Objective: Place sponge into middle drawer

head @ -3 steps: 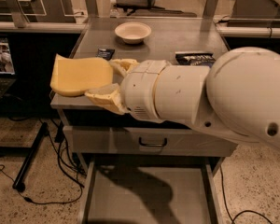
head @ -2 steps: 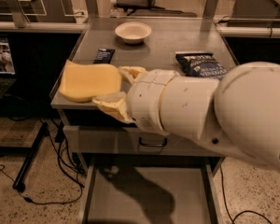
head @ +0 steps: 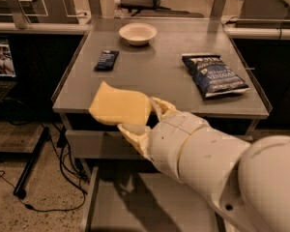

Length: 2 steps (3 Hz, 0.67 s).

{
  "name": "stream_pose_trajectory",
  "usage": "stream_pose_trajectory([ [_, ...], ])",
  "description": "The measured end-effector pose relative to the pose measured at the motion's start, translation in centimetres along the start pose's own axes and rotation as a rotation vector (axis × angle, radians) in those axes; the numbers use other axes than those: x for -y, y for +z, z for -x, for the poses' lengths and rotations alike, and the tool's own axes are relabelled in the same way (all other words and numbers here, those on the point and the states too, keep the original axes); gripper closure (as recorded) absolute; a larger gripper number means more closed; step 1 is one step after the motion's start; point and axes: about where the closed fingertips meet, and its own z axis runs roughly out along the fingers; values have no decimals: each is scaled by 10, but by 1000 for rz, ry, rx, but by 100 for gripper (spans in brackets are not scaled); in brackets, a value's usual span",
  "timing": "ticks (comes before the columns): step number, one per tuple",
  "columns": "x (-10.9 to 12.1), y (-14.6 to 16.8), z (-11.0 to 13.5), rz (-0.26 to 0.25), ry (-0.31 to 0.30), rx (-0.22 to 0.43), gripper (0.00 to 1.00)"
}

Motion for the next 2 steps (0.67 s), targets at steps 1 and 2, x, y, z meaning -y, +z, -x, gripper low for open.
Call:
stream_pose_trajectory([
  [1, 5, -10, -34, -53, 89, -9, 100],
  [2, 8, -16, -45, -77, 117, -10, 100],
])
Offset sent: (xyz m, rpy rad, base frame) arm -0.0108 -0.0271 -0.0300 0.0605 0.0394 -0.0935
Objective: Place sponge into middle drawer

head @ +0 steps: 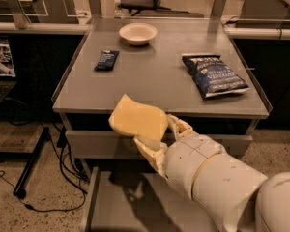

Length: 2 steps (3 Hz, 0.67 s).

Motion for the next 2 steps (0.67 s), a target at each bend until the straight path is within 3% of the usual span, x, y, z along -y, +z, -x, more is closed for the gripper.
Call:
stream_pose_trajectory([
  [2, 1, 0, -1, -8, 1, -3, 100],
])
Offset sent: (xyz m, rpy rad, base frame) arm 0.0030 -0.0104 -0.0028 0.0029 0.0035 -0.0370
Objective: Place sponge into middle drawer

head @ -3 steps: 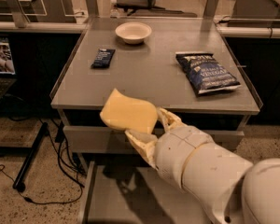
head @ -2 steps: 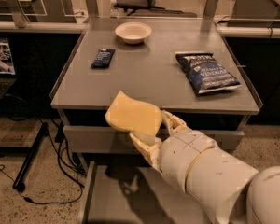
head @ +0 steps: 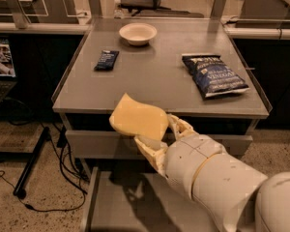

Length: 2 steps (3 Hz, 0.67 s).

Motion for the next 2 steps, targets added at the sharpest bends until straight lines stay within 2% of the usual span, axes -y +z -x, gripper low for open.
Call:
stream_pose_trajectory([
  [1, 21, -7, -15, -75, 40, -26, 100],
  [2, 35, -16, -41, -129, 88, -76, 100],
])
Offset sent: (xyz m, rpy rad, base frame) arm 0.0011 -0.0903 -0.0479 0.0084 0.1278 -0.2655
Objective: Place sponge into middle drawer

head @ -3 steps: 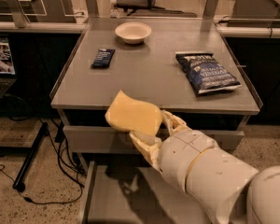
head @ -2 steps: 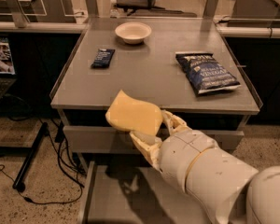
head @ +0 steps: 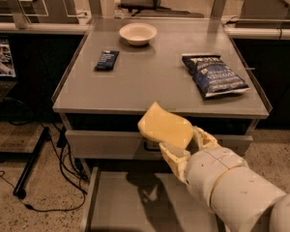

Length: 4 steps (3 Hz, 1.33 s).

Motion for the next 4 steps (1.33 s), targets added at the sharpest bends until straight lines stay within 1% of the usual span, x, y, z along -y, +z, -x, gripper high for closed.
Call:
stream_pose_trajectory([
  [1, 14, -10, -34, -20, 79, -53, 100],
  [2, 15, -8, -41, -15, 83, -47, 100],
  [3, 17, 1, -77, -8, 108, -67, 100],
  [4, 20, 16, -141, 25, 169, -107, 100],
])
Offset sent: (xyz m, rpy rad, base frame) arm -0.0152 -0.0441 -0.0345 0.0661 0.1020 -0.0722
